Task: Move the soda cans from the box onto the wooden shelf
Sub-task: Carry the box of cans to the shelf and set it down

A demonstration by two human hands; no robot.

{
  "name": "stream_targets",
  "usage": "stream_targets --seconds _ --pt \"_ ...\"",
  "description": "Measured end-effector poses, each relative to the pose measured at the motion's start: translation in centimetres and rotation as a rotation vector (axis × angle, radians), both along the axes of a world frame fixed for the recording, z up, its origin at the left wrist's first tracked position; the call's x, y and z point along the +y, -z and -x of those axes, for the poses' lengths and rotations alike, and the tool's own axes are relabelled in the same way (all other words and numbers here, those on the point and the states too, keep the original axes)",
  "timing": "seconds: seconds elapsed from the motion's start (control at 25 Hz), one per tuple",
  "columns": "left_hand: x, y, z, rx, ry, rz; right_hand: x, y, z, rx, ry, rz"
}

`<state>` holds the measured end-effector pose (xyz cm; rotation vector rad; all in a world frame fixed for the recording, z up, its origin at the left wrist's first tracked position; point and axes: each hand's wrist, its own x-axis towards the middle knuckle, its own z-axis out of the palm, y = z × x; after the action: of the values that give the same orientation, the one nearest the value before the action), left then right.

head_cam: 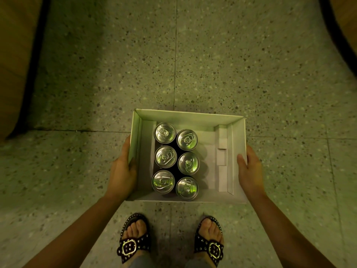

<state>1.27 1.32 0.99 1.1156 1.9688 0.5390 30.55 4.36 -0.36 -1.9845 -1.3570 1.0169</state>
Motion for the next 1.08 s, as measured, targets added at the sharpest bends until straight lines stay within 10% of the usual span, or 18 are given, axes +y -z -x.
stream_targets --seconds 1.08 --pt "16.1 -84.3 2.2 0.171 0.14 -0.289 19.6 -84.2 0.4 -0.15 -0.181 -0.334"
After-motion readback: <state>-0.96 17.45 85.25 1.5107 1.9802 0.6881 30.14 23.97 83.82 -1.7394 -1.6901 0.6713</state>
